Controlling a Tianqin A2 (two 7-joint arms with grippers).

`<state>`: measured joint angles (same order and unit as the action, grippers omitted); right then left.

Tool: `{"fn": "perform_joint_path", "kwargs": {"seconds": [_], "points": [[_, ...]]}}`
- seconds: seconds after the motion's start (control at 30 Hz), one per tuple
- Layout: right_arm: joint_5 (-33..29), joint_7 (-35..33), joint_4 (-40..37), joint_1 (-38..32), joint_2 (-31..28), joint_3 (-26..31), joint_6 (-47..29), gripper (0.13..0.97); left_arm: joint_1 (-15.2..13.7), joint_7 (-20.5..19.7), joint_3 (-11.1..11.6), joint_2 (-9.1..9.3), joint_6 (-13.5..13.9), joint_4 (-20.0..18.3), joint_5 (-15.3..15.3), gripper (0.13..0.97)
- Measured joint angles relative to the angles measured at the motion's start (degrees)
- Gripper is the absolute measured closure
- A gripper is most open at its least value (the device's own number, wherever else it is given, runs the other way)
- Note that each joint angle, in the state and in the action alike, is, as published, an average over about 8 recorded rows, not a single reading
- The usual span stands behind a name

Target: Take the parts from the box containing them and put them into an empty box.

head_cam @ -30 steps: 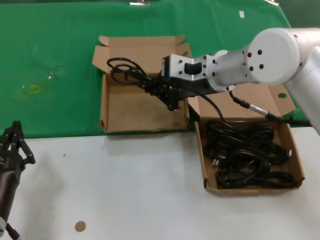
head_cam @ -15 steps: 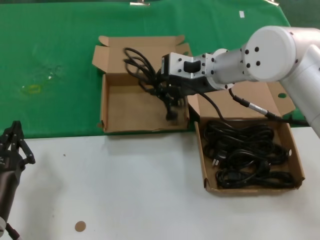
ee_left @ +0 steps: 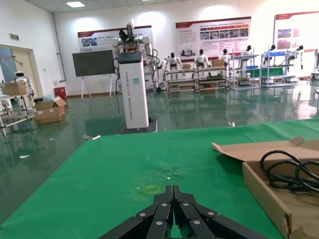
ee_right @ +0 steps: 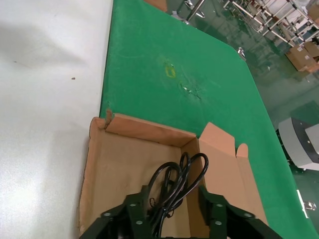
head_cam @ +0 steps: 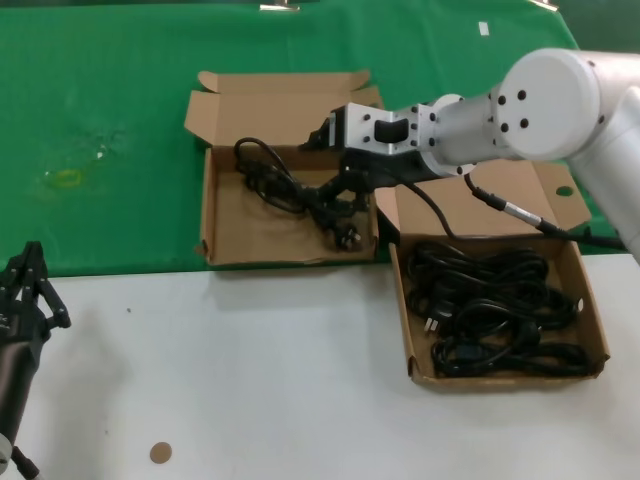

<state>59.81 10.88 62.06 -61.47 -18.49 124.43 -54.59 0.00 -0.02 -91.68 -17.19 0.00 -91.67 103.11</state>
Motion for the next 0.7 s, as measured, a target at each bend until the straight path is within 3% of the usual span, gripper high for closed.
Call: {"fn": "perform_joint_path", "kwargs": {"seconds": [0.33, 0.6, 0.7], "points": [[0.51, 1.61, 3.52, 1.40, -1.78, -1.42, 0.24, 0.634, 0.00, 0.00, 0.00, 0.00, 0.00, 0.00, 0.00, 0.945], [0.51, 3.11, 6.30, 2.41, -2.77, -2.30, 0.39, 0.412, 0.00, 0.00, 0.00, 0.00, 0.00, 0.00, 0.00, 0.943], [0.78, 3.07, 6.51, 2.82, -2.77, -2.51, 0.74, 0.370, 0.00, 0.00, 0.00, 0.00, 0.00, 0.00, 0.00, 0.942]]}}
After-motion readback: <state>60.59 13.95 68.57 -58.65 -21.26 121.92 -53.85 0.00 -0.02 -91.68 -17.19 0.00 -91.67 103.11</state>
